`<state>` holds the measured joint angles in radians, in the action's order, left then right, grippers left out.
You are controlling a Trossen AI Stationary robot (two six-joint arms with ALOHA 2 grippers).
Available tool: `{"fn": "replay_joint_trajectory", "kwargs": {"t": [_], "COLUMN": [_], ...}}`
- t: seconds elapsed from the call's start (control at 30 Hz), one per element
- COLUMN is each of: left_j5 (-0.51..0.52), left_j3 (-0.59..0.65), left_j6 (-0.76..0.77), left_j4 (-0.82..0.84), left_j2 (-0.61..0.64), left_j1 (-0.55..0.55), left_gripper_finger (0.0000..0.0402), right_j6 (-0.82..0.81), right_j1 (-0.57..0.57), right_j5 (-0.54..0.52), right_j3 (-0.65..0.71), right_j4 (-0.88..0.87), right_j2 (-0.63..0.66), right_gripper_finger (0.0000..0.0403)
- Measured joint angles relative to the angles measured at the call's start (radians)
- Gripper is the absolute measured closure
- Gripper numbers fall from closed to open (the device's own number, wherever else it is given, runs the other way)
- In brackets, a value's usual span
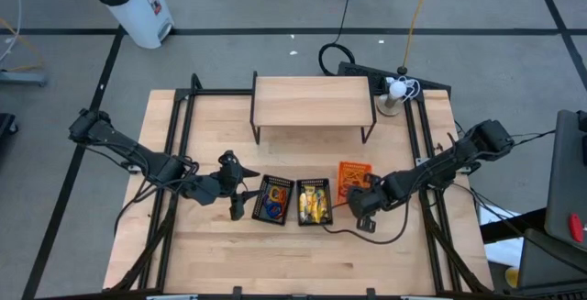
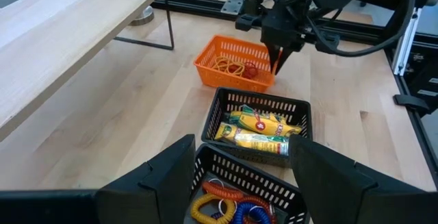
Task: Pick & Place Office Desk Supplies
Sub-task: Put the orange basket filled with rubber band on the shelf
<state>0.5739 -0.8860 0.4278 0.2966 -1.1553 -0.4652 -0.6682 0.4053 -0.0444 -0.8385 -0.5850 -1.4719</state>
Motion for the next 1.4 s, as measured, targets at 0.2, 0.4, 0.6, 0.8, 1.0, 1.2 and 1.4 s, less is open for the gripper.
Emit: {"fn": "replay_joint_trajectory", "kwargs": {"t": [0.2,0.4,0.6,0.8,1.0,1.2,1.4], "left_j5": [0.0,0.001,0.001,0.003,0.003,0.003,0.003], "left_j3": [0.0,0.0,0.0,0.0,0.0,0.0,0.0], "left_j6": [0.0,0.001,0.002,0.002,0.005,0.018,0.019], "left_j4": [0.008,0.008,0.015,0.015,0.014,0.013,0.013], "left_j2": [0.0,0.0,0.0,0.0,0.0,0.0,0.0], "left_j1": [0.0,0.0,0.0,0.0,0.0,0.0,0.0], "left_gripper_finger": [0.0165,0.0165,0.0165,0.0165,0.0165,0.0165,0.0165], "right_j6": [-0.023,-0.034,-0.03,-0.022,0.044,0.171,0.316], "right_j1": [0.0,0.002,0.002,0.002,-0.012,-0.036,-0.067], "right_j5": [-0.008,-0.061,-0.087,-0.087,-0.132,-0.227,-0.271], "right_j3": [0.0,0.0,0.0,-0.011,-0.122,-0.282,-0.401], "right_j4": [-0.091,-0.149,-0.18,-0.206,-0.294,-0.339,-0.331], "right_j2": [0.058,0.18,0.259,0.272,0.268,0.268,0.268], "right_gripper_finger": [0.0402,0.0402,0.0402,0.0402,0.0402,0.0402,0.0402]}}
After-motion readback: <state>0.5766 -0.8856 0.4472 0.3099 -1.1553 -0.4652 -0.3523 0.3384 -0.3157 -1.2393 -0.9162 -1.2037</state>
